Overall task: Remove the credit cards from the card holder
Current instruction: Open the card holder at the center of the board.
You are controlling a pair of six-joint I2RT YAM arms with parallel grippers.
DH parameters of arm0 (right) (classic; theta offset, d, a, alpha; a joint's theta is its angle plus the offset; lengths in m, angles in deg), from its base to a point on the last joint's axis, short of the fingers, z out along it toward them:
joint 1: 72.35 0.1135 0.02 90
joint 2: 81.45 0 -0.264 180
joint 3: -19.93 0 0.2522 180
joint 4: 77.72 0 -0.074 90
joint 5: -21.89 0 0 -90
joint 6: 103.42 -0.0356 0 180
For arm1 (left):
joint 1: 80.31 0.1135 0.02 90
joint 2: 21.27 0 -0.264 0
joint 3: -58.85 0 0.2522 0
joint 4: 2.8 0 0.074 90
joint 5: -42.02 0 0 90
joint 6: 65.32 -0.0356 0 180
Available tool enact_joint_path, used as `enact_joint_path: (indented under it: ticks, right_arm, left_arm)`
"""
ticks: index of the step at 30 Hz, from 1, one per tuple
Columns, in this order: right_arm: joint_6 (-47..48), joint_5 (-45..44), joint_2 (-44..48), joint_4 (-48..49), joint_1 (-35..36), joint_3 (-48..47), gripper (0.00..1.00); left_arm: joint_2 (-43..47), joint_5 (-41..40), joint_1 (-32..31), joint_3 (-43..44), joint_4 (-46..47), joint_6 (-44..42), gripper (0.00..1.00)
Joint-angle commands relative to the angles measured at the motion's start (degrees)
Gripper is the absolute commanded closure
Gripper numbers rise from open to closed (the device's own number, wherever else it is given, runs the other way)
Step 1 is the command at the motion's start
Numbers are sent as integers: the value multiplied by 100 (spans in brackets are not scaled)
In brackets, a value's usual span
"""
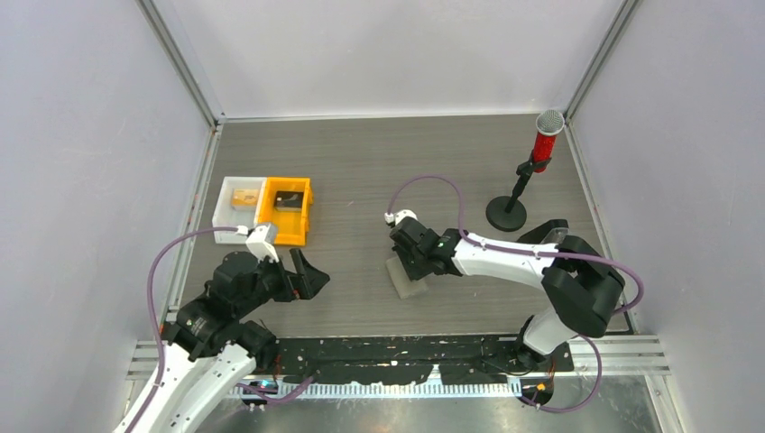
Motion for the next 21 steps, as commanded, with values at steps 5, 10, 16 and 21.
enact_joint_path:
  ticks: [5, 10, 16, 21]
  right_arm:
    - [-598, 222, 610, 698, 36, 429, 95]
    - [-717, 521, 1000, 1134, 32, 693, 95]
    - [-1025, 954, 1724, 1791, 36, 1239, 95]
    - [-1166, 1282, 2110, 2342, 36, 1571, 95]
  left_arm:
    - [-429, 223, -22, 4, 119, 32, 6]
    - [-648, 630, -22, -159, 541, 194, 8]
    - [-983, 1226, -22, -524, 1401, 526, 10]
    - [-1356, 1662, -22, -899, 2590, 915, 10]
